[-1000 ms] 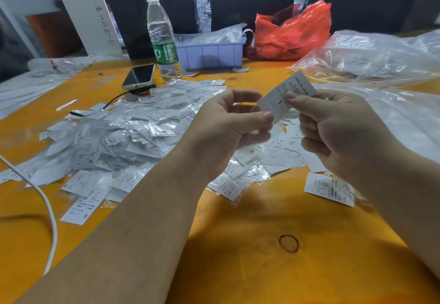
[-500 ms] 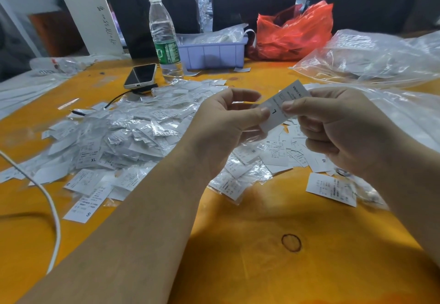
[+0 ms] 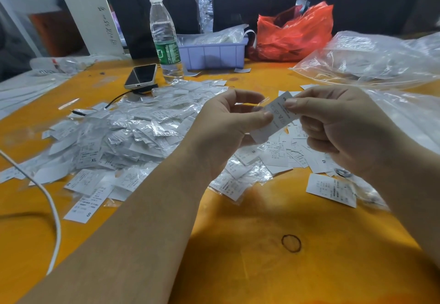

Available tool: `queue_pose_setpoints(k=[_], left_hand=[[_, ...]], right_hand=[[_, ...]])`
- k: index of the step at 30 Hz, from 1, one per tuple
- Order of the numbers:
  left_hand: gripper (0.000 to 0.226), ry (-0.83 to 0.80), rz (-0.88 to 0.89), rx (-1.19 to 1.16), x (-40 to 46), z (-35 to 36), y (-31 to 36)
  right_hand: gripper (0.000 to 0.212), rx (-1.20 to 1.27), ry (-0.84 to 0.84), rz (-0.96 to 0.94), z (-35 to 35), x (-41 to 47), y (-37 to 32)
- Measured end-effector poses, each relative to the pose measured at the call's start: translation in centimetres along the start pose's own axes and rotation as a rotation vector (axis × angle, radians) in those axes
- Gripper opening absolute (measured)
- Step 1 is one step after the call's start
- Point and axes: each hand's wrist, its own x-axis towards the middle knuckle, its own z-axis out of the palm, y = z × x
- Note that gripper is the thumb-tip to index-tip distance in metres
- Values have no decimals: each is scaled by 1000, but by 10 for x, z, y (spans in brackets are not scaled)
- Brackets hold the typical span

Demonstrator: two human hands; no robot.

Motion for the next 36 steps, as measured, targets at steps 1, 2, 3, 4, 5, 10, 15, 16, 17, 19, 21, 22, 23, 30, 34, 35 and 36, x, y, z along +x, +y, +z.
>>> queue_pose_setpoints(k=[1, 2, 3, 4, 5, 10, 15, 16, 17, 19, 21, 22, 23, 30, 34, 35, 36], left_hand=[[23, 7, 3, -3, 0, 0, 0], [23, 14, 3, -4, 0, 1, 0], [24, 18, 2, -1, 0, 1, 0], [24, 20, 1, 4, -1, 1, -1], [24, 23, -1, 10, -1, 1, -1], [25, 29, -2, 13, 0, 0, 0], [25, 42, 6, 58, -1, 0, 0], [25, 45, 7, 63, -1, 0, 0], [25, 48, 7, 65, -1, 0, 1], [25, 54, 8, 71, -1, 0, 1], [24, 60, 9, 79, -1, 0, 1], [24, 62, 9, 84, -1, 0, 1], [24, 64, 10, 91, 0, 0, 0], [19, 90, 16, 162, 0, -1, -1], [15, 109, 11, 191, -1, 0, -1], [14, 113, -1, 195, -1, 0, -1], [11, 120, -17, 198, -1, 0, 0]], right_hand=[[24, 1, 13, -6, 2, -1, 1], [19, 1, 21, -10, 4, -1, 3], [16, 3, 27, -10, 6, -2, 4], [16, 2, 27, -5, 8, -3, 6], [17, 0, 25, 6, 9, -3, 6], [27, 40, 62, 16, 6, -1, 1], [17, -51, 34, -15, 7, -3, 2], [16, -63, 28, -18, 8, -4, 2], [15, -69, 27, -22, 8, -4, 2], [16, -75, 41, -40, 7, -3, 2], [15, -96, 47, -69, 6, -3, 2], [14, -112, 39, -84, 6, -3, 2], [13, -131, 26, -97, 7, -4, 2], [12, -166, -10, -108, 7, -4, 3], [11, -269, -98, -161, 9, -8, 2], [11, -282, -92, -157, 9, -7, 2], [10, -281, -80, -139, 9, -6, 2]])
